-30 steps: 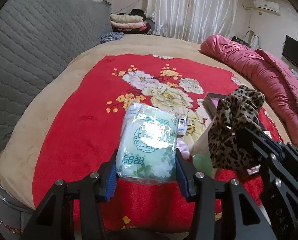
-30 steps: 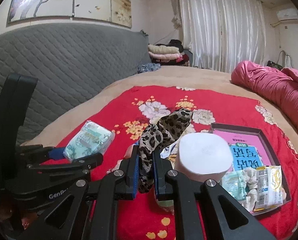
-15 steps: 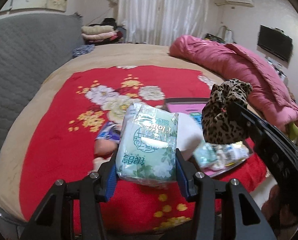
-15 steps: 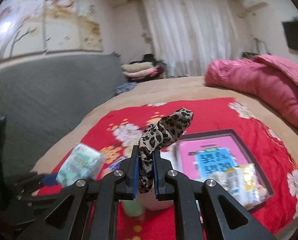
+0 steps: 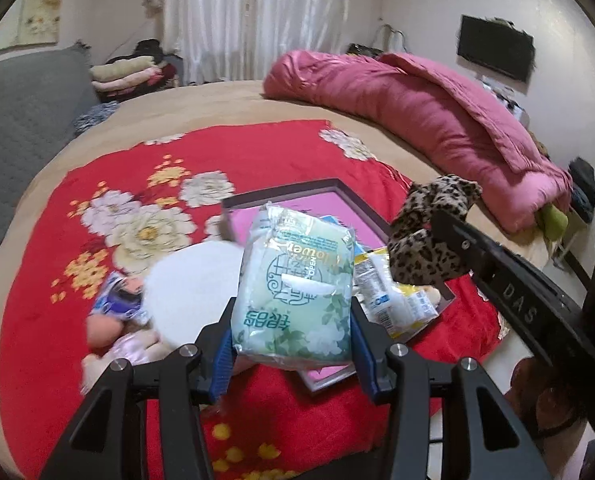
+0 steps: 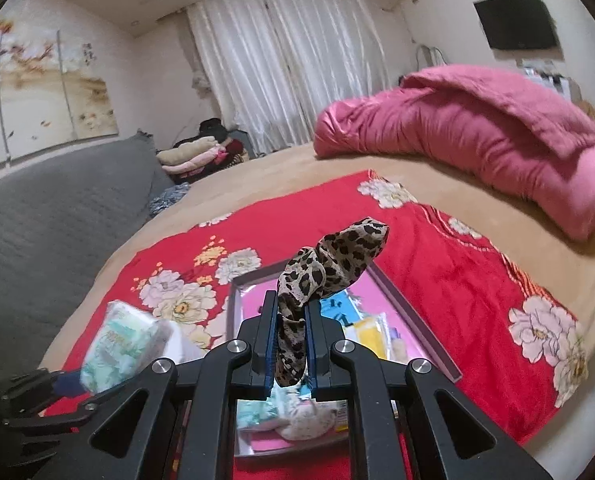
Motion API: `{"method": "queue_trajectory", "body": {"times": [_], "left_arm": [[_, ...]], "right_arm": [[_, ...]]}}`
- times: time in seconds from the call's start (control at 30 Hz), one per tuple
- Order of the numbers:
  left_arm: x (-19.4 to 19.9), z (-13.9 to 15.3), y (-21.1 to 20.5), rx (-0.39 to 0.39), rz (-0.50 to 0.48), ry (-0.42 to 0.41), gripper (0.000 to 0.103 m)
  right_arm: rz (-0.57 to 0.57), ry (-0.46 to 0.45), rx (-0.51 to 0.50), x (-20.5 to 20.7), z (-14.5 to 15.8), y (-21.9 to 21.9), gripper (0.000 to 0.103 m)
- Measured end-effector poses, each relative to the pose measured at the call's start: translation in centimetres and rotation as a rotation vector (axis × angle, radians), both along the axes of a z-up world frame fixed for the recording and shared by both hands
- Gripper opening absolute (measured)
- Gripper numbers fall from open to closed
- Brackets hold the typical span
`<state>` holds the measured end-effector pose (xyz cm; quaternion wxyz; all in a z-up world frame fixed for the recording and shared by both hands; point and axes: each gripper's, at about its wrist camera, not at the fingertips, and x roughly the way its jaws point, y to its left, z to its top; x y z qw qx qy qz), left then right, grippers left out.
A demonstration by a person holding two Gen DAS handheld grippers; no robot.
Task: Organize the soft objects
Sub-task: 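Lift the tissue pack and leopard scrunchie and carry both toward the pink tray, then lower the tissue pack into the tray with left tool while right tool releases scrunchie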
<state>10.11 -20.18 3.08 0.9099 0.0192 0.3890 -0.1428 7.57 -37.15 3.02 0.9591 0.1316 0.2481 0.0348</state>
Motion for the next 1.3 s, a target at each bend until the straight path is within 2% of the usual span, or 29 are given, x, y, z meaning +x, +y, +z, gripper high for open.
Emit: {"method": "queue_trajectory", "body": {"times": [0.27,0.43,0.67,0.8,0.97,1.0,1.03,1.07,1.3], "left_arm": [[3.5,-2.2,-3.2,0.027,-0.029,0.066,0.05],[3.8,-3.3,-3.7,0.044,-0.047,0.087,0.05],[3.9,-4.7,-4.9,0.073,-0.077,0.112,0.05],[4.2,-5.8,-5.6,0.095,-0.09,0.137,0.05],[5.0,-7.1,-5.8,0.109,-0.079,0.174,0.05],[5.0,-7.2,-5.9,0.111,-0.082,0.18,0.05],[5.2,-7.4,-5.9,0.113,-0.081,0.187,0.05],[5.3,-7.7,-6.0,0.114,-0.08,0.198,0.05],[5.5,-8.5,-6.4,0.121,-0.086,0.216,0.05]], "right_arm": [[0.076,0.087,-0.024,2.1,-2.6,-0.8,0.013],[0.121,0.161,-0.042,3.3,-5.1,-0.8,0.013],[0.081,0.232,-0.12,4.1,-7.7,-1.5,0.013],[0.051,0.258,-0.119,4.3,-8.5,-2.3,0.013],[0.01,0.262,-0.11,4.1,-8.5,-3.2,0.022],[0.003,0.256,-0.099,4.0,-8.3,-3.5,0.027],[-0.011,0.248,-0.09,3.9,-8.2,-3.8,0.036],[-0.021,0.239,-0.078,3.7,-8.0,-4.1,0.039],[-0.06,0.254,-0.057,3.5,-8.2,-4.8,0.041]]}}
